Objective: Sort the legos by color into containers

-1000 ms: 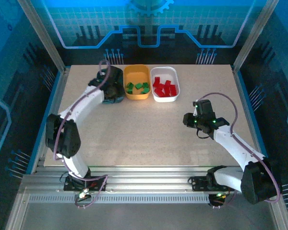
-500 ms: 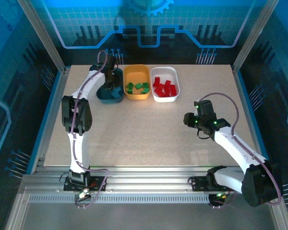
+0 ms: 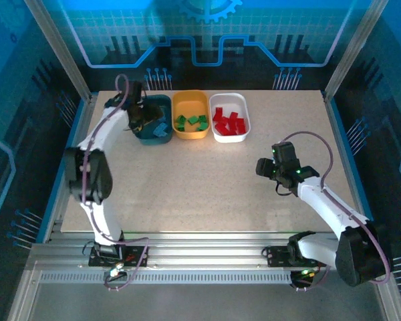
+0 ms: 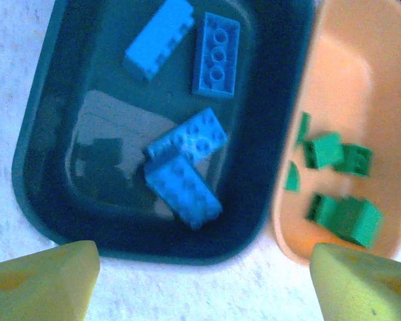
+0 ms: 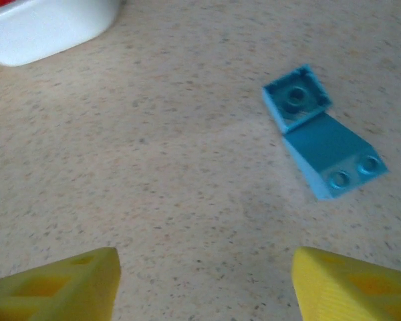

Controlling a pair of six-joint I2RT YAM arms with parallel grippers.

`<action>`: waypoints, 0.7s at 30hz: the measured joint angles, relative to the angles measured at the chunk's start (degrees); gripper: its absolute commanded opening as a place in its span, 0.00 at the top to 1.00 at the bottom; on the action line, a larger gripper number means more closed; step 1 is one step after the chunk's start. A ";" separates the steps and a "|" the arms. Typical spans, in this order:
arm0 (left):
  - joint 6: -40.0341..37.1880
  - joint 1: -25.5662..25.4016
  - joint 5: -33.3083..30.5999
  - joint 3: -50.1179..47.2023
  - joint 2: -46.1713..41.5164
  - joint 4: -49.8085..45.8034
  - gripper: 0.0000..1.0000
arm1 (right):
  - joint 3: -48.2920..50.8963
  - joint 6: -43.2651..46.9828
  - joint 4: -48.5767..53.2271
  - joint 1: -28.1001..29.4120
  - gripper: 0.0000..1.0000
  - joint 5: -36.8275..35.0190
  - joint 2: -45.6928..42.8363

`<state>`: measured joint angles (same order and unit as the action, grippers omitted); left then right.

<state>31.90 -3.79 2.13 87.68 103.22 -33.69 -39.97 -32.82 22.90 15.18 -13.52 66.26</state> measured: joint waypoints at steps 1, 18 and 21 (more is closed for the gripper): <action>1.64 -0.31 1.46 -6.54 -5.40 3.48 0.09 | -0.02 -0.57 0.61 -0.70 0.19 -1.14 0.39; 13.18 -10.27 14.69 -49.96 -30.88 26.49 0.03 | -9.51 -0.07 2.27 -11.56 0.29 -1.18 20.61; 13.11 -10.27 15.37 -50.03 -33.24 26.53 0.03 | -14.03 1.38 2.69 -11.82 0.30 0.42 25.18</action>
<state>45.01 -14.06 17.50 37.65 69.97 -7.16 -54.00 -31.44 25.58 3.36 -13.10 91.44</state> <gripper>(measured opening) 0.973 0.707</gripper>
